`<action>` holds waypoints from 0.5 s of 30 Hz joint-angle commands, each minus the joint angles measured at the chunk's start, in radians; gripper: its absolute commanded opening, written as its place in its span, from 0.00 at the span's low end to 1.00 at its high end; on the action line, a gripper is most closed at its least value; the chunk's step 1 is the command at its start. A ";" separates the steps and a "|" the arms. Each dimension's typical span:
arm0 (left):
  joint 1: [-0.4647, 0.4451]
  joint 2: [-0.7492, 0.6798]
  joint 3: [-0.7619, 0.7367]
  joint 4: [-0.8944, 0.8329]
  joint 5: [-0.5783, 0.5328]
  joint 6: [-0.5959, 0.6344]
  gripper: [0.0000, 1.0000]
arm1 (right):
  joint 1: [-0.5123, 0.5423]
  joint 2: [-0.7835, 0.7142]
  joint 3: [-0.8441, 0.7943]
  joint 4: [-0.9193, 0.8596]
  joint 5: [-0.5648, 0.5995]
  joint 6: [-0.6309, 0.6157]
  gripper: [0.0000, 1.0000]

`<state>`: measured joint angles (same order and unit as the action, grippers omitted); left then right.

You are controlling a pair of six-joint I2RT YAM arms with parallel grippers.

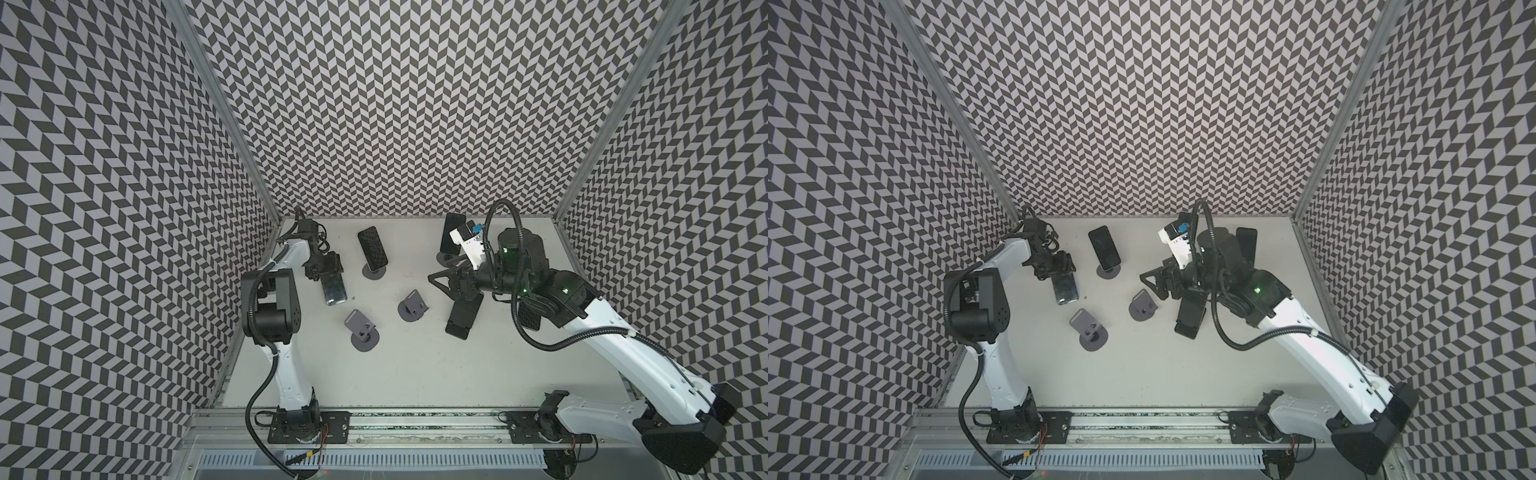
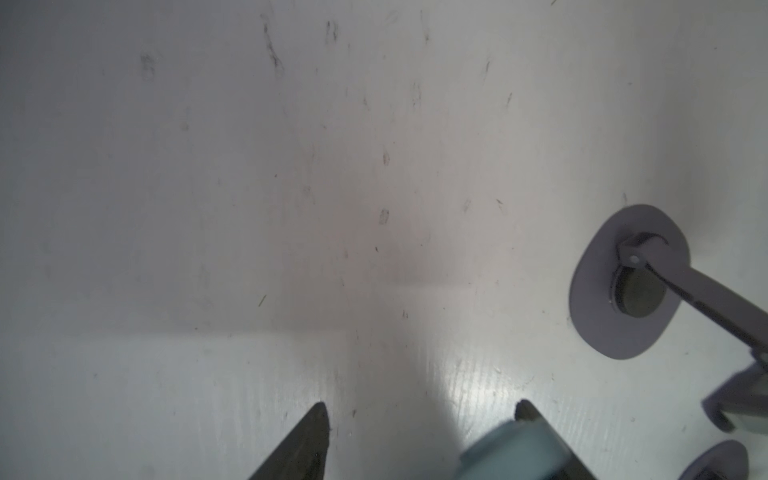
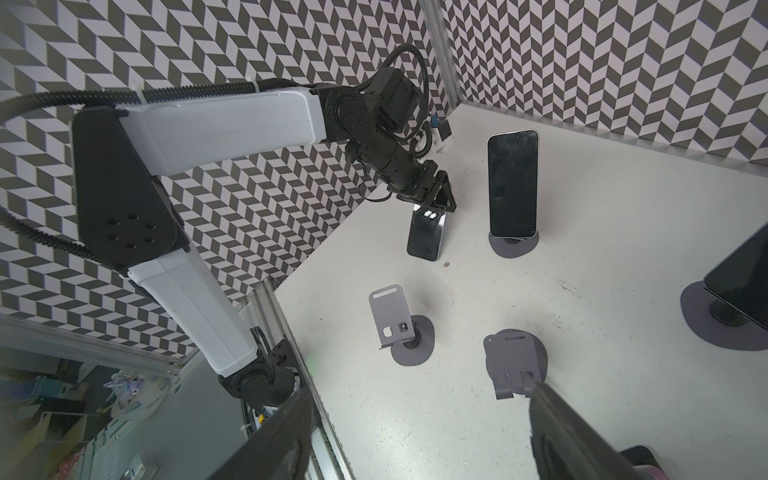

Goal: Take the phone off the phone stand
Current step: 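Lower the teal-edged phone toward the table with the left gripper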

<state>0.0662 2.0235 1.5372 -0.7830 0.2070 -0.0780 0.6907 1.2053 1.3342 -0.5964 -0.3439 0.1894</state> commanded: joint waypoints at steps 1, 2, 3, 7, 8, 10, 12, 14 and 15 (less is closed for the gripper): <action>0.004 0.044 0.033 -0.016 -0.008 0.027 0.66 | 0.003 0.005 0.029 0.008 0.025 -0.030 0.80; 0.004 0.057 0.039 -0.018 -0.010 0.027 0.66 | 0.003 0.007 0.028 0.007 0.025 -0.031 0.80; 0.004 0.068 0.044 -0.020 -0.014 0.026 0.67 | 0.001 0.010 0.030 0.006 0.027 -0.034 0.80; 0.009 0.100 0.052 -0.025 -0.025 0.021 0.67 | 0.001 0.014 0.032 0.006 0.029 -0.040 0.81; 0.010 0.104 0.052 -0.026 -0.026 0.020 0.67 | 0.002 0.017 0.032 0.007 0.028 -0.041 0.81; 0.012 0.113 0.052 -0.027 -0.035 0.016 0.69 | 0.001 0.019 0.033 0.006 0.031 -0.046 0.81; 0.012 0.122 0.052 -0.031 -0.036 0.009 0.70 | 0.002 0.021 0.033 0.006 0.033 -0.050 0.81; 0.013 0.128 0.051 -0.034 -0.037 0.005 0.71 | 0.002 0.021 0.035 0.007 0.034 -0.053 0.81; 0.012 0.130 0.049 -0.036 -0.038 0.003 0.71 | 0.002 0.021 0.036 0.007 0.034 -0.053 0.81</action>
<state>0.0685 2.1113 1.5852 -0.7879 0.1837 -0.0750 0.6907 1.2221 1.3357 -0.6125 -0.3241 0.1543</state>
